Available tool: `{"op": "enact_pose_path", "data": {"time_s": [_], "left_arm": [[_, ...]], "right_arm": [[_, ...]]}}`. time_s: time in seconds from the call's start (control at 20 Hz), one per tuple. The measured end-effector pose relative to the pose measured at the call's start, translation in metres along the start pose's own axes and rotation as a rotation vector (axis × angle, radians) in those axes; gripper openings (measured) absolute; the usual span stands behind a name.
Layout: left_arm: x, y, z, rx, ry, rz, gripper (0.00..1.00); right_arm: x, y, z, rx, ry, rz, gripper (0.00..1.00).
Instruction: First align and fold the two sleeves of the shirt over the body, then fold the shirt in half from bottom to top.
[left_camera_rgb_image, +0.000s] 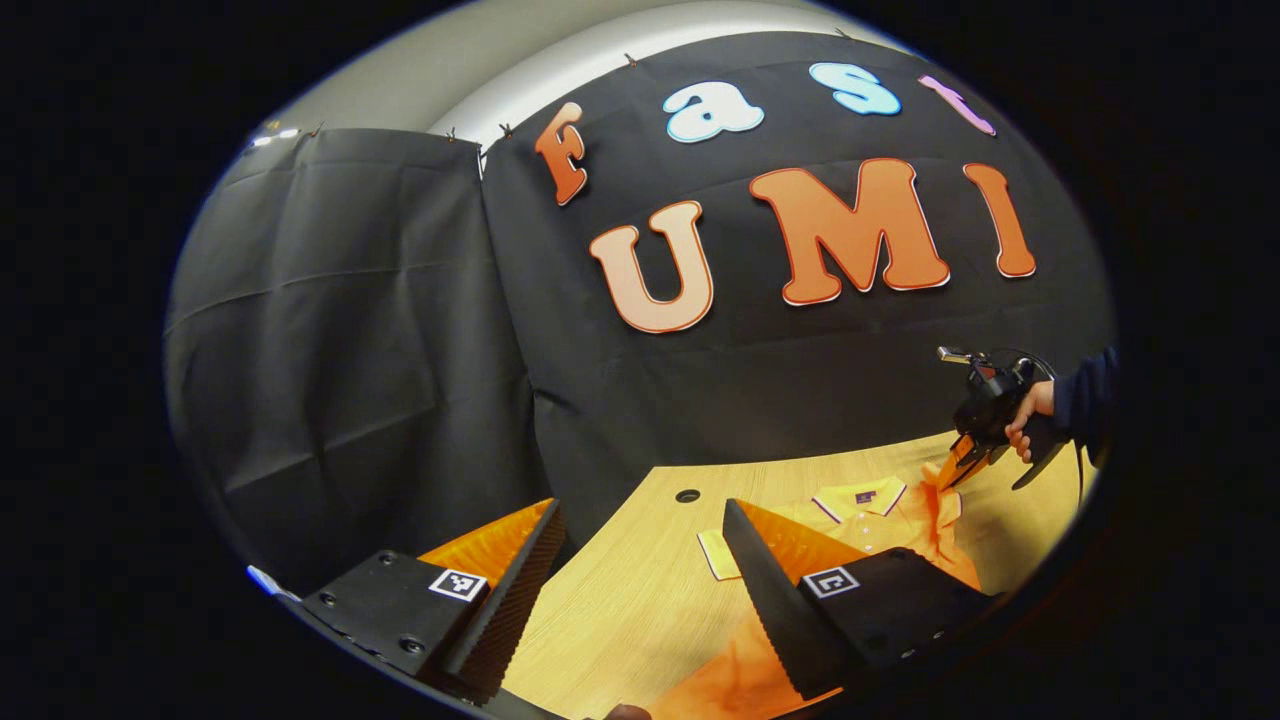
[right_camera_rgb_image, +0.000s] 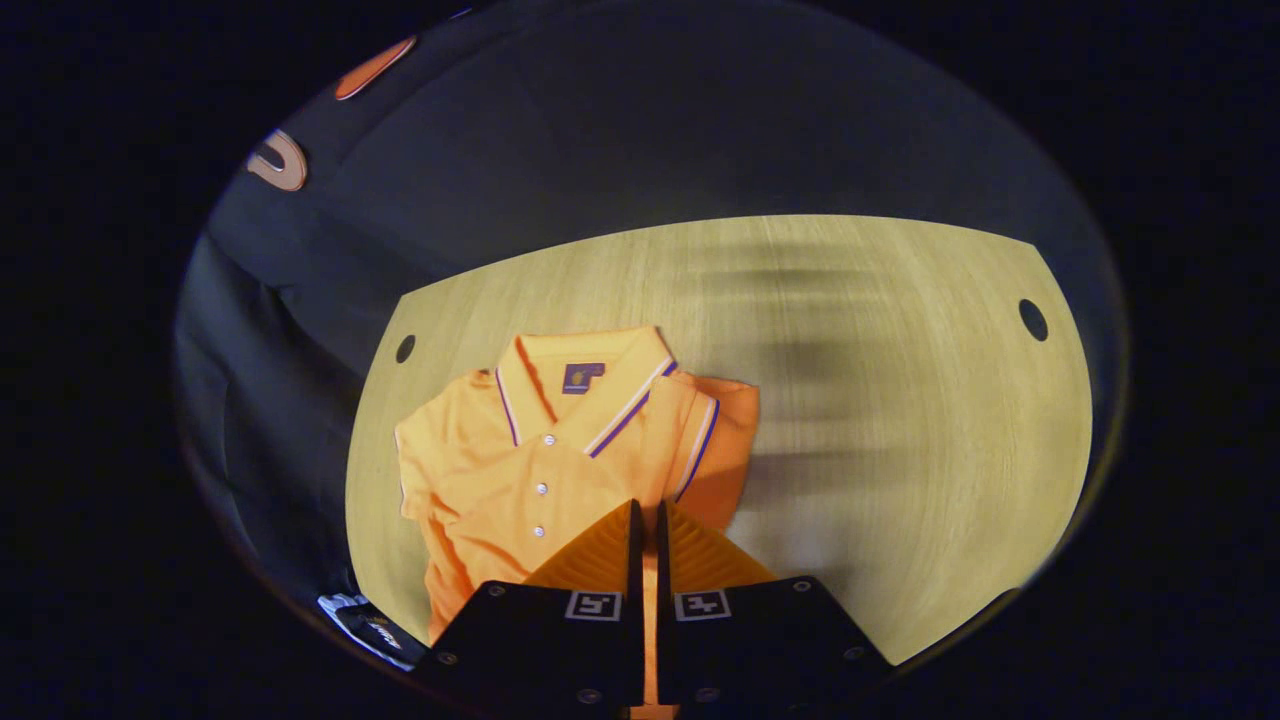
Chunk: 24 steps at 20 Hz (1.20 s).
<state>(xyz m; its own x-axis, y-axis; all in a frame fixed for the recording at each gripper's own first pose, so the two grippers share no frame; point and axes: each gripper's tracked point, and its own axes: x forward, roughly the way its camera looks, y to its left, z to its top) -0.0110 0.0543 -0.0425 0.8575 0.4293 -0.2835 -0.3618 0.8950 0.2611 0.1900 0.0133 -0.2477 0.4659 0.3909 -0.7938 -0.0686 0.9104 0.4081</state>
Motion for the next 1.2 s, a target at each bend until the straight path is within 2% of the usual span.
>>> {"op": "enact_pose_path", "data": {"time_s": [0.05, 0.1, 0.2, 0.25, 0.55, 0.75, 0.85, 1.2], "left_arm": [[0.001, 0.001, -0.001, -0.003, 0.001, 0.0, 0.99], [0.005, 0.003, 0.0, -0.008, 0.004, 0.001, 1.0], [0.015, 0.003, 0.002, -0.022, 0.005, -0.012, 0.99], [0.024, 0.0, 0.002, -0.033, 0.009, -0.03, 1.0], [0.104, -0.03, -0.02, -0.105, 0.133, -0.188, 0.99], [0.157, -0.044, -0.057, -0.141, 0.275, -0.287, 0.99], [0.182, -0.049, -0.077, -0.164, 0.358, -0.321, 0.99], [0.251, -0.087, -0.16, -0.22, 0.707, -0.434, 0.98]], "right_arm": [[0.001, 0.007, -0.001, -0.007, 0.003, 0.016, 0.12], [0.0, 0.015, -0.001, -0.011, -0.001, 0.034, 0.12], [-0.004, 0.026, 0.002, -0.009, -0.016, 0.065, 0.21], [-0.009, 0.029, 0.004, -0.012, -0.032, 0.073, 0.32], [-0.069, 0.04, 0.02, -0.024, -0.195, 0.067, 0.63], [-0.116, 0.032, 0.024, 0.023, -0.327, 0.009, 0.81], [-0.134, 0.026, 0.019, 0.058, -0.382, -0.038, 0.85], [-0.197, 0.005, -0.022, 0.131, -0.52, -0.209, 0.89]]}}
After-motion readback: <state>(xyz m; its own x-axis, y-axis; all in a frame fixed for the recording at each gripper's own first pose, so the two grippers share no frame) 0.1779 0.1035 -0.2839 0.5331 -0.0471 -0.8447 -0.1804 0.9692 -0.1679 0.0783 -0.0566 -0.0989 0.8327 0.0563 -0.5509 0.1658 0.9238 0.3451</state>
